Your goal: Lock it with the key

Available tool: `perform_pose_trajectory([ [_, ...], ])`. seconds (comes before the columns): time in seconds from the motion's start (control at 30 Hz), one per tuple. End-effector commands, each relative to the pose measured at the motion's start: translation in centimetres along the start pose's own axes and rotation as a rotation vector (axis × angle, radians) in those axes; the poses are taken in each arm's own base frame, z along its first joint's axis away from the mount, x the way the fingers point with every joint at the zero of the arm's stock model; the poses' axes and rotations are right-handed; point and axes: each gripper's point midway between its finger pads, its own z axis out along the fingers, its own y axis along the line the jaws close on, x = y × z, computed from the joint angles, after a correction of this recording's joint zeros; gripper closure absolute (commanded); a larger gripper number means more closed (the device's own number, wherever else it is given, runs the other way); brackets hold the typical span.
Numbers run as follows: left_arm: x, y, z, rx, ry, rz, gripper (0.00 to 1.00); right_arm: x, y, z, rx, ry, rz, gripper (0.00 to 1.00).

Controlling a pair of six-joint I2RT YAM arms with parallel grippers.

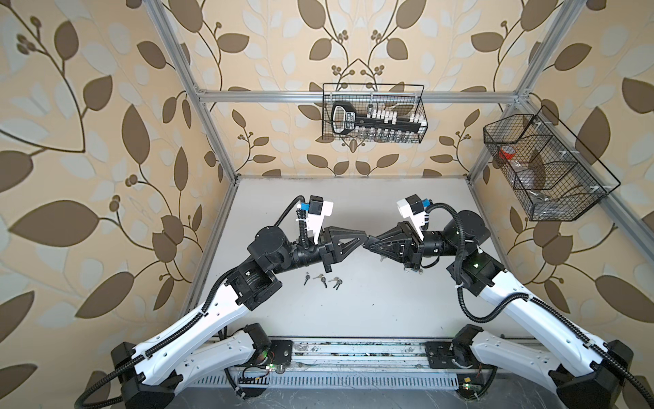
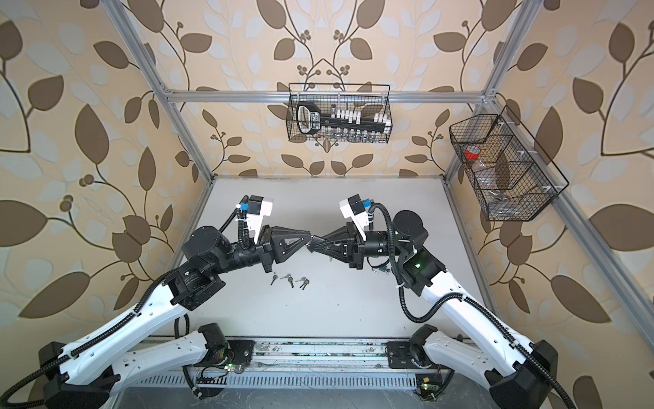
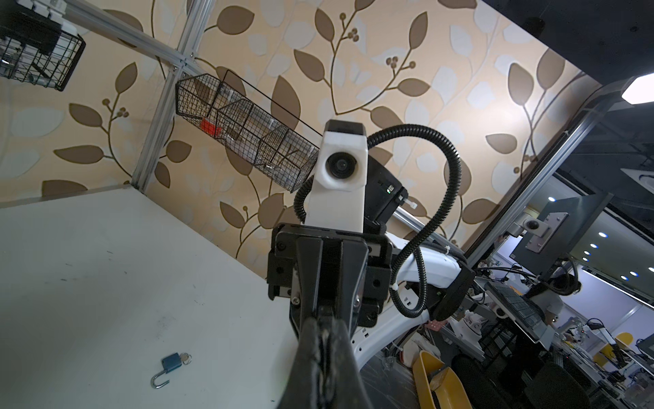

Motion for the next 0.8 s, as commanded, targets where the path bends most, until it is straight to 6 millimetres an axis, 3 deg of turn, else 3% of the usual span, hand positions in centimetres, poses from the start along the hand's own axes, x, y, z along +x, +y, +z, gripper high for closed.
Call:
perform_pose_trajectory([
  [0.0, 6.0, -0.3, 2.1, 0.078, 0.213, -0.127, 1.0, -5.5, 2.5, 1.5, -0.032, -0.118, -0.189, 1.0],
  [0.07, 8.0, 0.1, 2.8, 0.081, 0.259, -0.157, 1.0, -6.3, 3.1, 1.7, -0.042, -0.128, -0.215, 1.0],
  [0.17, 8.5, 1.1, 2.2, 0.033, 0.24, -0.174, 1.0, -6.8, 3.3, 1.3, -0.017, -0.145, -0.246, 1.0],
  [0.3, 5.4, 1.6, 0.1, -0.092, 0.123, -0.09, 1.0, -4.6, 2.9, 0.5, 0.016, -0.103, -0.268, 1.0],
  [0.43, 1.0, 0.7, -1.7, -0.15, 0.005, -0.01, 1.0, -0.6, 2.0, -0.3, 0.036, -0.032, -0.257, 0.98],
  [0.53, -1.1, -0.2, -2.1, -0.157, -0.035, 0.027, 1.0, 1.7, 1.6, -1.0, 0.051, 0.005, -0.256, 0.83],
  [0.67, -2.3, -0.9, -2.1, -0.157, -0.039, 0.052, 1.0, 3.9, 1.6, -1.7, 0.068, 0.065, -0.279, 0.58],
  [0.77, -3.0, -1.0, -2.4, -0.177, -0.056, 0.061, 1.0, 4.7, 0.6, -2.5, 0.146, 0.085, -0.311, 0.48],
])
